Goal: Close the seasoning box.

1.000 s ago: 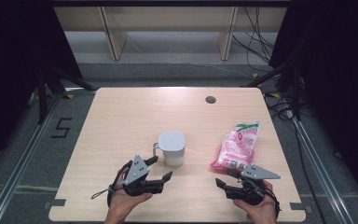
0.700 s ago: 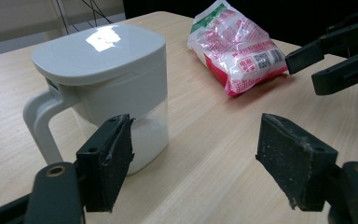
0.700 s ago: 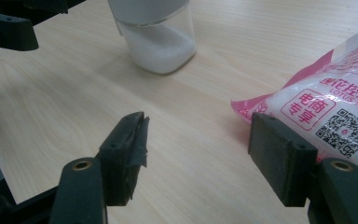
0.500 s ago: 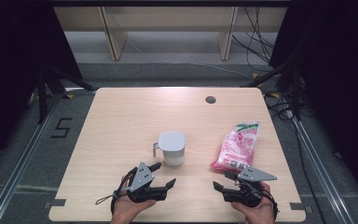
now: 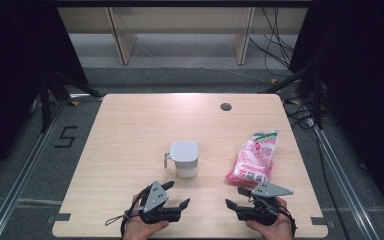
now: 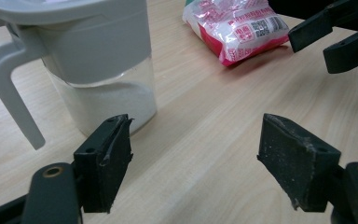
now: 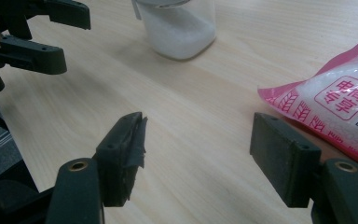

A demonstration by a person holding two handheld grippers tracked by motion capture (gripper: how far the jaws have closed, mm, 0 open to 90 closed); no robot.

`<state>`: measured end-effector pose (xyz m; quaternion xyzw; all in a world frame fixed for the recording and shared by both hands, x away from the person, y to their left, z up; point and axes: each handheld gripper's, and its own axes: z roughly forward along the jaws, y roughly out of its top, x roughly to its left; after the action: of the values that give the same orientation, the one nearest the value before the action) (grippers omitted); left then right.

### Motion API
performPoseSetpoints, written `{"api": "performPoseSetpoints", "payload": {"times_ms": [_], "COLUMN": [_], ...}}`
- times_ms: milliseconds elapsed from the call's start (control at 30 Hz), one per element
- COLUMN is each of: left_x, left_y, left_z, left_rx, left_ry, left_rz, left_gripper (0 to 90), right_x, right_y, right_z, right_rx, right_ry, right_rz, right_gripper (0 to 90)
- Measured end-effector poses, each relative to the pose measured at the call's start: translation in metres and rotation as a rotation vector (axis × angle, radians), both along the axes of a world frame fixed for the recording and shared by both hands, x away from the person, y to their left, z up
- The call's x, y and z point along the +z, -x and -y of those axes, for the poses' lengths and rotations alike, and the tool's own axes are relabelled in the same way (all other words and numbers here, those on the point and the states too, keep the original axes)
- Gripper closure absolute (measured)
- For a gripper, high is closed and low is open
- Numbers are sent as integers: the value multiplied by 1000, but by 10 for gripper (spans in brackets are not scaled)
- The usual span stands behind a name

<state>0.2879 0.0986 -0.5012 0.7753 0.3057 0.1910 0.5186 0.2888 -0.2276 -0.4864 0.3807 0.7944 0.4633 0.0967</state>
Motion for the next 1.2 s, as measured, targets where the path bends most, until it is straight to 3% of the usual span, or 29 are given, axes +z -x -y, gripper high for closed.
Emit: {"api": "performPoseSetpoints", "payload": {"times_ms": [33, 67, 100, 200, 233, 300, 333, 367, 400, 467, 500, 533, 600, 633, 667, 700, 733, 767, 800, 967, 1000, 1033, 1067, 1100, 1133, 1167, 1200], "left_x": [-2, -2, -3, -6, -6, -8, -10, -11, -12, -15, -17, -18, -20, -19, -20, -19, -19, -19, -19, -17, -15, -15, -14, -14, -13, -12, -13], "left_y": [1, 2, 3, 6, 6, 8, 9, 10, 11, 14, 14, 16, 17, 19, 21, 21, 22, 23, 23, 28, 29, 30, 31, 31, 31, 30, 31], "left_z": [1, 1, 1, 1, 1, 1, 1, 0, 0, 1, 2, 1, 1, 0, 2, 0, 1, 1, 1, 3, 2, 3, 2, 3, 2, 0, 1], "left_rx": [2, 3, -1, -5, -6, -6, -5, 2, -3, -4, -11, -6, 1, -1, 10, 0, -4, -5, -13, 1, -10, -3, -3, -11, -8, -22, -11], "left_ry": [6, 0, 0, 2, -2, 7, 9, -13, -7, 7, 23, 2, 11, 9, 45, 9, 4, -3, -3, 3, -27, -12, -29, -6, -22, -41, -24], "left_rz": [-1, -5, -9, -9, -8, -17, -18, -21, -29, -29, -40, -38, -37, -24, -23, -19, -9, -23, -26, -18, -33, -28, -30, -32, -22, -2, -19], "left_gripper": [248, 247, 247, 246, 245, 244, 243, 242, 240, 240, 239, 239, 237, 234, 236, 235, 235, 235, 235, 236, 236, 236, 236, 236, 236, 237, 236], "right_x": [-1, 0, -2, -2, -1, -3, -3, -3, -2, -2, -2, -3, -4, -3, -3, -4, -4, -3, -4, -4, -4, -4, -4, -4, -3, -4, -4], "right_y": [1, 4, 2, 4, 9, 7, 7, 9, 10, 14, 14, 14, 14, 17, 18, 18, 19, 22, 20, 24, 25, 24, 27, 26, 28, 26, 26], "right_z": [-1, -2, -3, -4, -4, -4, -4, -4, -5, -6, -5, -5, -4, -4, -3, -4, -3, -4, -3, -2, -2, -1, -3, -2, -2, -1, -1], "right_rx": [-13, -18, -10, -7, -9, 14, 19, 13, 4, 2, 13, 8, 27, 10, 10, 16, 22, 7, 18, 4, 16, 29, 4, 7, 7, 27, 21], "right_ry": [-3, -4, 3, 11, 1, 23, 24, 33, 58, 56, 52, 53, 58, 68, 71, 52, 54, 51, 64, 63, 57, 56, 39, 50, 53, 58, 59], "right_rz": [6, -20, 3, 3, -31, 6, 1, 4, 8, -19, -6, 6, 7, -2, 0, 0, -11, -33, -2, 2, -20, -10, -24, 0, -19, 3, -2], "right_gripper": [354, 354, 353, 351, 350, 348, 347, 346, 346, 345, 345, 345, 344, 344, 343, 343, 343, 342, 342, 342, 342, 342, 342, 342, 342, 342, 342]}}
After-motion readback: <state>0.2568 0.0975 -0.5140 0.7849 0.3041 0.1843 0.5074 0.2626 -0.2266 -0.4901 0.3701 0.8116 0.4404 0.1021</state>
